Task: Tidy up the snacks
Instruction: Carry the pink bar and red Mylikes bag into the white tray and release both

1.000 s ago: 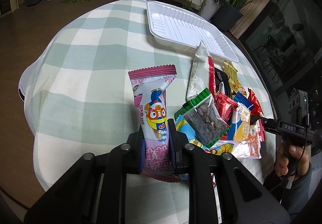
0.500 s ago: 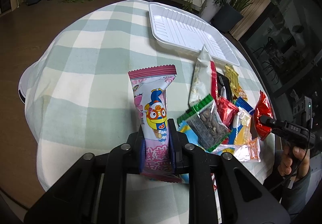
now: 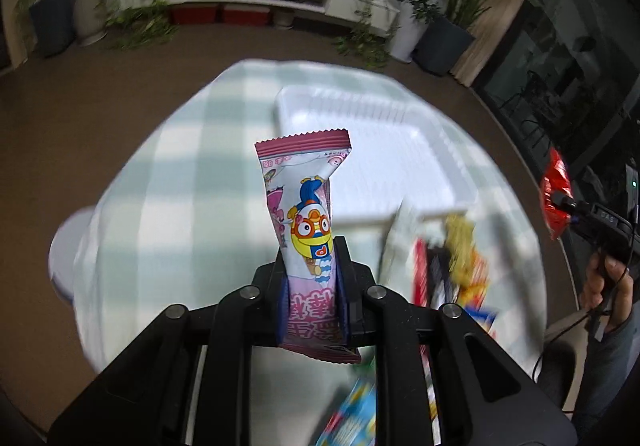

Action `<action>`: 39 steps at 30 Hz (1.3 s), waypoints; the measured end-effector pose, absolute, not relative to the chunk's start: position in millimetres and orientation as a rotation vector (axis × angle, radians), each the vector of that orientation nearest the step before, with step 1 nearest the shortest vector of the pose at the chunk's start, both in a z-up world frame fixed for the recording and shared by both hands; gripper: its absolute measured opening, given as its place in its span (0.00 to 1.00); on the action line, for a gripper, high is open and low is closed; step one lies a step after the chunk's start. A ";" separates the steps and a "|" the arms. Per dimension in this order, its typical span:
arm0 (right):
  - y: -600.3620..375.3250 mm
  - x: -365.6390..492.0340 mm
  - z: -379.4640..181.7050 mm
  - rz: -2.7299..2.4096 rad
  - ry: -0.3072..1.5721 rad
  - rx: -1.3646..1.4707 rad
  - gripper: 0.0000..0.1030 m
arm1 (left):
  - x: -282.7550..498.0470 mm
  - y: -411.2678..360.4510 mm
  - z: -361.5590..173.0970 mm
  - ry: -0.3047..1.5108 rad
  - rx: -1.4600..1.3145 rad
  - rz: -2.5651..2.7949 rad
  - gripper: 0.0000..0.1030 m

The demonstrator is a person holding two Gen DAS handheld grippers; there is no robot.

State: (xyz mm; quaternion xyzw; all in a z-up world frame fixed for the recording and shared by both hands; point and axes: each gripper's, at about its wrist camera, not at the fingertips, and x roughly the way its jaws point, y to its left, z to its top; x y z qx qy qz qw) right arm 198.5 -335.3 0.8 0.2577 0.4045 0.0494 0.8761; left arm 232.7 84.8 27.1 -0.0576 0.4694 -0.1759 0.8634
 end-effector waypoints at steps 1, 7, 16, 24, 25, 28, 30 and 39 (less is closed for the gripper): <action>-325.3 213.8 2.8 0.133 0.849 0.506 0.30 | 247.3 77.1 31.7 0.980 -0.115 -0.379 0.16; -277.1 296.1 -19.3 0.196 0.952 0.358 0.30 | 332.3 26.7 25.9 1.004 -0.048 -0.373 0.16; -255.0 339.4 -74.5 0.177 1.083 0.259 0.30 | 378.8 4.1 -41.4 1.105 -0.007 -0.351 0.16; -237.2 351.0 -90.0 0.151 1.122 0.168 0.32 | 387.8 -7.2 -75.0 1.133 0.040 -0.334 0.19; -236.0 351.3 -92.3 0.144 1.120 0.154 0.32 | 387.8 -10.5 -76.4 1.132 0.058 -0.334 0.19; -237.5 351.5 -96.5 0.131 1.125 0.156 0.45 | 383.3 -16.8 -78.0 1.129 0.092 -0.328 0.19; -238.8 351.5 -98.0 0.123 1.124 0.152 0.48 | 381.2 -20.1 -78.2 1.124 0.106 -0.319 0.19; -242.2 342.6 -77.1 0.125 1.060 0.163 0.70 | 373.3 -18.9 -63.2 1.103 0.047 -0.358 0.41</action>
